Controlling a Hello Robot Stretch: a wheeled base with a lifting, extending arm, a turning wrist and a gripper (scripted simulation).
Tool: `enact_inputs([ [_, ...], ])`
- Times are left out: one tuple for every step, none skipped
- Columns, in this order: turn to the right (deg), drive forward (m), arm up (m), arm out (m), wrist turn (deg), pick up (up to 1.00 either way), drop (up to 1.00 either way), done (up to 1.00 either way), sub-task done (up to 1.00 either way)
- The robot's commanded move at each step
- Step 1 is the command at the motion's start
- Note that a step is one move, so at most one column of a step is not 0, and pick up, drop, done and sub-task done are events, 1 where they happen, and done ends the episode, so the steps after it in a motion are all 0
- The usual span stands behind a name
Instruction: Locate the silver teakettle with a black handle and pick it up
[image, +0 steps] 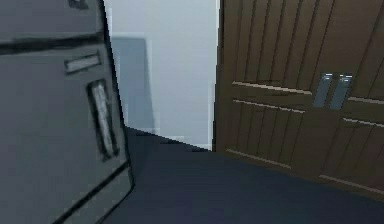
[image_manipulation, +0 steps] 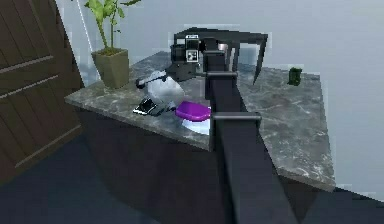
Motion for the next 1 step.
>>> enact_inputs([
  [0.0, 0.0, -0.14, 0.0, 0.0, 0.0, 0.0, 0.0, 0.0],
])
